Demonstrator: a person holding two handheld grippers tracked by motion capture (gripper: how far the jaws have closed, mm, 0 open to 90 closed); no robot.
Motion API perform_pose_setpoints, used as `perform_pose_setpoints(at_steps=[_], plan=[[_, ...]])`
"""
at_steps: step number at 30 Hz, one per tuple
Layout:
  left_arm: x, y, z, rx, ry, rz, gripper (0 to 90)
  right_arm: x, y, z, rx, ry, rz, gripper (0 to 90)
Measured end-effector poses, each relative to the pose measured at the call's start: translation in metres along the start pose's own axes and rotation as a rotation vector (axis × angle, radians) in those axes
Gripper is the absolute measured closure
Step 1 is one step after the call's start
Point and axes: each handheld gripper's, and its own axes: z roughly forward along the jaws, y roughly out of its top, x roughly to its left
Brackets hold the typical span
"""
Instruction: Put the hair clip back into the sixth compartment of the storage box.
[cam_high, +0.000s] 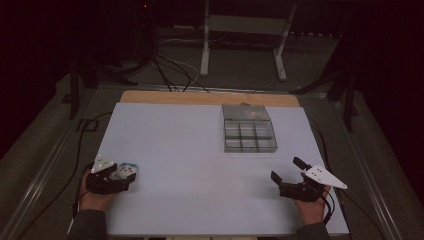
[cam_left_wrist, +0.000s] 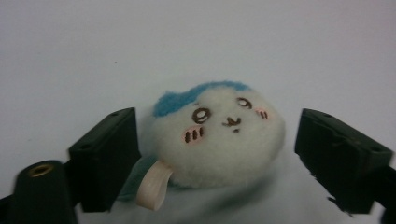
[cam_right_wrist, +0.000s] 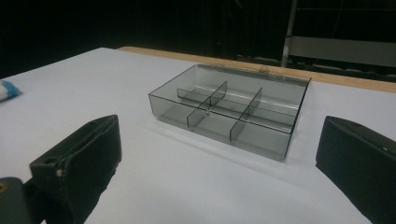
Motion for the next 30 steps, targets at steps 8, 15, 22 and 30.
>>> perform_pose_setpoints(at_steps=[8, 15, 22, 30], plan=[[-0.005, 0.001, 0.002, 0.047, 0.034, 0.038, 31.4, 0.000, 0.000, 0.000, 0.000, -0.001, -0.001, 0.2], [-0.006, 0.001, -0.001, 0.049, 0.042, 0.046, 37.3, 0.000, 0.000, 0.000, -0.001, -0.002, -0.002, 0.2], [-0.009, 0.005, -0.012, -0.009, 0.056, 0.009, 38.1, 0.000, 0.000, 0.000, -0.002, -0.002, 0.000, 0.2], [-0.019, 0.018, -0.020, -0.044, 0.070, 0.014, 38.1, 0.001, 0.000, -0.001, 0.001, -0.002, 0.011, 0.2]])
